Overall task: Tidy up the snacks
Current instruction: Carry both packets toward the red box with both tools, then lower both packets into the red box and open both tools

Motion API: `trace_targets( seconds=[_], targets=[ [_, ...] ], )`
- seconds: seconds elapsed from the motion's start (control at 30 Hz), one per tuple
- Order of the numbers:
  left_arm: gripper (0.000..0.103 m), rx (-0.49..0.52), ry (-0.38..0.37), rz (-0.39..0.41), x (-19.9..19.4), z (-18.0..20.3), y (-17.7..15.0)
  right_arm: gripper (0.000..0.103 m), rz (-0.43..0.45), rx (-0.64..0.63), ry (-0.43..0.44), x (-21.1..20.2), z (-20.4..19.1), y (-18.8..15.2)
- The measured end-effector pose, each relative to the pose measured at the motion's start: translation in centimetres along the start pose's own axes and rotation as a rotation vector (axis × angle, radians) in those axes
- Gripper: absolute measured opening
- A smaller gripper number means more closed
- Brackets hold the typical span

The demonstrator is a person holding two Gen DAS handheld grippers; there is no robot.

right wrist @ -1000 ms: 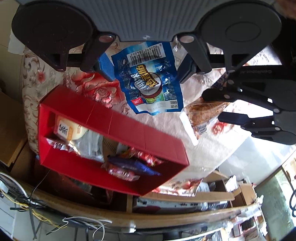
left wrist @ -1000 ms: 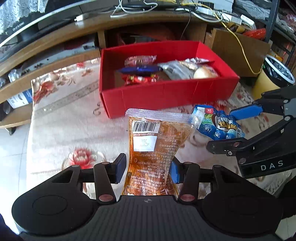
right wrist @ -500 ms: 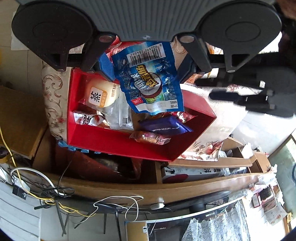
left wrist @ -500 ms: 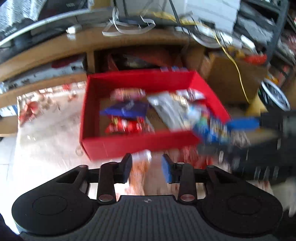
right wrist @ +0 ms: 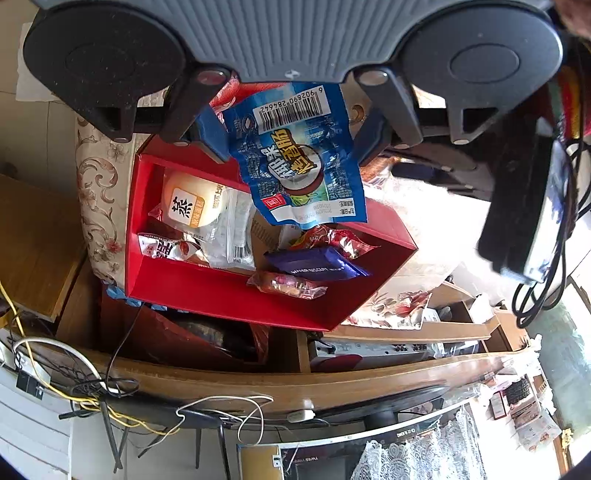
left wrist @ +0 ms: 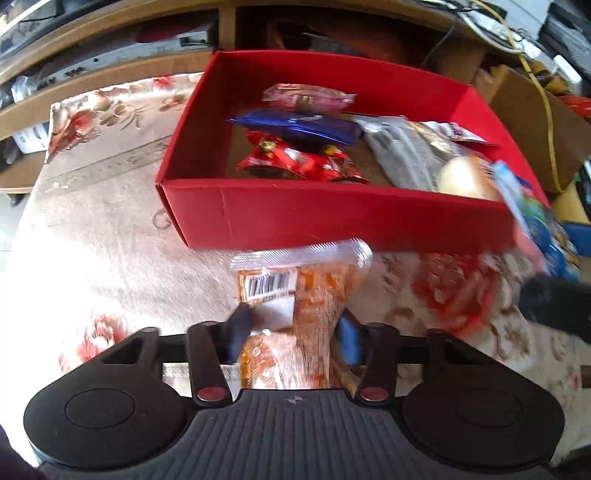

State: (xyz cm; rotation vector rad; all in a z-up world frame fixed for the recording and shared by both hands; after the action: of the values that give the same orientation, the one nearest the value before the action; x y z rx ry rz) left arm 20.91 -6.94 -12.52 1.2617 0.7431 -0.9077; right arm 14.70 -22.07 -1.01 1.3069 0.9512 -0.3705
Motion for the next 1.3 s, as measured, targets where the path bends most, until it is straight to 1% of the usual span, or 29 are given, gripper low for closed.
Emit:
trace_targets(
  seconds=[0.07, 0.1, 0.17, 0.2, 0.23, 0.27, 0.33, 0.4, 0.43, 0.47, 0.5, 0.53, 0.57, 0.6, 0.63, 0.67, 0.7, 0.73, 0.77, 0.8, 0.83, 0.9, 0.93, 1.0, 1.07, 1.17, 1.23, 1.3],
  targets=[
    [0.042, -0.003, -0.018, 0.011, -0.7, 0.0, -0.2, 0.069, 0.010, 0.008, -0.007, -0.3, 0.2, 0.1],
    [0.040, -0.009, -0.025, 0.016, -1.1, -0.1, -0.2, 0.069, 0.016, 0.012, -0.009, -0.5, 0.3, 0.1],
    [0.032, -0.027, -0.046, 0.027, -2.0, -0.3, -0.1, 0.069, 0.028, 0.018, -0.012, -0.8, 0.4, 0.2],
    [0.031, -0.039, -0.059, 0.035, -2.5, -0.5, -0.1, 0.069, 0.031, 0.020, -0.013, -0.9, 0.5, 0.3],
    [0.026, -0.044, -0.072, 0.036, -2.5, -0.2, 0.1, 0.069, 0.035, 0.023, -0.014, -1.0, 0.5, 0.4],
    [0.024, -0.049, -0.089, 0.036, -2.8, -0.1, 0.1, 0.069, 0.038, 0.025, -0.016, -1.0, 0.5, 0.5],
    [0.023, -0.039, -0.089, 0.038, -2.7, 0.5, 0.2, 0.069, 0.038, 0.024, -0.015, -1.0, 0.5, 0.5],
    [0.030, -0.047, -0.060, 0.019, -1.9, 0.6, 0.0, 0.069, 0.039, 0.023, -0.012, -1.0, 0.4, 0.6],
    [0.041, -0.068, -0.051, 0.019, -1.7, 0.5, 0.0, 0.069, 0.040, 0.023, -0.011, -1.0, 0.4, 0.7],
    [0.061, -0.083, -0.043, 0.020, -1.4, 0.5, 0.1, 0.069, 0.040, 0.023, -0.010, -1.0, 0.4, 0.7],
    [0.074, -0.098, -0.024, 0.018, -1.0, 0.4, 0.3, 0.069, 0.041, 0.025, -0.010, -1.0, 0.5, 0.7],
    [0.090, -0.112, 0.011, 0.027, -0.7, 0.3, 0.6, 0.069, 0.042, 0.028, -0.008, -1.0, 0.6, 0.7],
    [0.093, -0.116, 0.055, 0.051, -0.5, 0.1, 1.0, 0.069, 0.042, 0.030, -0.005, -1.0, 0.6, 0.6],
    [0.095, -0.116, 0.098, 0.058, -0.1, 0.0, 1.4, 0.069, 0.042, 0.031, -0.003, -1.0, 0.7, 0.6],
    [0.100, -0.121, 0.128, 0.040, 0.7, -0.1, 1.5, 0.069, 0.042, 0.031, -0.001, -1.1, 0.7, 0.6],
    [0.098, -0.127, 0.135, 0.011, 1.5, 0.0, 1.4, 0.069, 0.042, 0.031, 0.002, -1.1, 0.7, 0.6],
    [0.097, -0.137, 0.119, -0.020, 2.4, 0.2, 1.0, 0.069, 0.045, 0.032, 0.005, -1.2, 0.7, 0.6],
    [0.095, -0.120, 0.131, 0.006, 2.6, 0.5, 0.9, 0.069, 0.049, 0.031, 0.007, -1.2, 0.7, 0.7],
    [0.089, -0.093, 0.144, 0.024, 2.6, 0.8, 0.7, 0.069, 0.054, 0.030, 0.007, -1.4, 0.7, 0.7],
    [0.084, -0.059, 0.140, 0.040, 2.4, 1.3, 0.6, 0.069, 0.058, 0.030, 0.008, -1.5, 0.8, 0.7],
    [0.069, -0.036, 0.117, 0.045, 2.1, 1.7, 0.6, 0.069, 0.062, 0.032, 0.009, -1.6, 0.8, 0.8],
    [0.062, -0.053, 0.053, 0.029, 1.4, 1.9, 0.7, 0.069, 0.072, 0.037, 0.008, -1.9, 1.0, 0.9],
    [0.054, -0.055, 0.039, 0.038, 0.8, 1.8, 0.8, 0.069, 0.077, 0.039, 0.005, -2.1, 1.0, 0.9],
    [0.052, -0.056, 0.036, 0.049, 0.2, 1.6, 1.1, 0.069, 0.086, 0.046, -0.001, -2.4, 1.2, 0.9],
    [0.040, -0.070, -0.003, 0.053, -0.4, 1.8, 0.8, 0.069, 0.092, 0.053, -0.007, -2.6, 1.4, 0.9],
    [0.036, -0.099, -0.051, 0.057, -1.6, 1.9, 0.7, 0.069, 0.095, 0.058, -0.013, -2.6, 1.5, 1.0],
    [0.035, -0.082, -0.051, 0.054, -1.8, 2.2, 0.7, 0.069, 0.085, 0.056, -0.020, -2.3, 1.6, 0.9],
    [0.036, -0.052, -0.033, 0.017, -0.6, 3.0, 0.2, 0.069, 0.076, 0.054, -0.020, -2.0, 1.4, 1.0]
  ],
)
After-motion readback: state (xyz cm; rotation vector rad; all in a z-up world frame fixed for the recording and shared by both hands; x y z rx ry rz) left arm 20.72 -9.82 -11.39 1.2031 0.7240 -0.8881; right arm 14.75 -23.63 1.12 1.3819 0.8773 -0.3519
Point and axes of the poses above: each gripper's, at about its wrist camera, not at the fingertips, and x roughly the way its jaws point, z to its right, y to its top, the point moved 9 cm from there along x, roughly the way its jaws point, and after that the axes turned 9 degrees about -x, right-handed, at the moved point
